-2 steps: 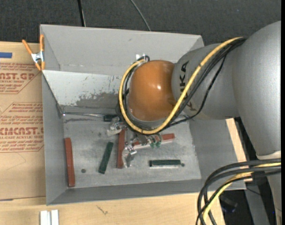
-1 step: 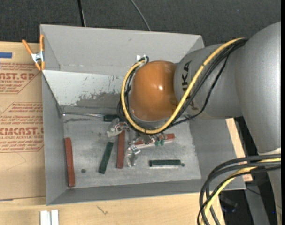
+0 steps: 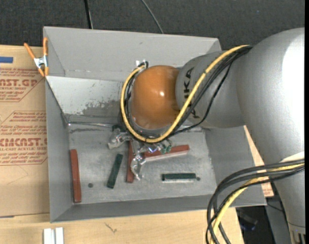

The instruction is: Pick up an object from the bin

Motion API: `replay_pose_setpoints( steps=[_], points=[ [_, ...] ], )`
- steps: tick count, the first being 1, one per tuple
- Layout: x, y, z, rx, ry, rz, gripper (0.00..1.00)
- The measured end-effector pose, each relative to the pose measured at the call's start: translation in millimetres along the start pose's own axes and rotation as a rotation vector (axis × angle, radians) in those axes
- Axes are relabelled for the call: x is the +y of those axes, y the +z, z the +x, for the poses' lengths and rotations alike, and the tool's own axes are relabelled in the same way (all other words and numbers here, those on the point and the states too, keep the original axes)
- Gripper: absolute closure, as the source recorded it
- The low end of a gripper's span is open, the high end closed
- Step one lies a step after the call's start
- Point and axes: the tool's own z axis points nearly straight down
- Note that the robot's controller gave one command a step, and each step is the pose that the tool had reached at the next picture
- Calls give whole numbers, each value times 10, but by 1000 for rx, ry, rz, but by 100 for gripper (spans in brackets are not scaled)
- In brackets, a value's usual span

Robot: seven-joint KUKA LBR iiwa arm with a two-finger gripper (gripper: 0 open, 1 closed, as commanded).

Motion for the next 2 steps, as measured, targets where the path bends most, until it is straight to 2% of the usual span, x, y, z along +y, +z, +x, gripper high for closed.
replay_pose_setpoints(
  steps=[1, 2],
  points=[
    [45, 40, 154, -12, -10, 6, 100],
    [45, 39, 152, -12, -10, 6, 100]
  ],
)
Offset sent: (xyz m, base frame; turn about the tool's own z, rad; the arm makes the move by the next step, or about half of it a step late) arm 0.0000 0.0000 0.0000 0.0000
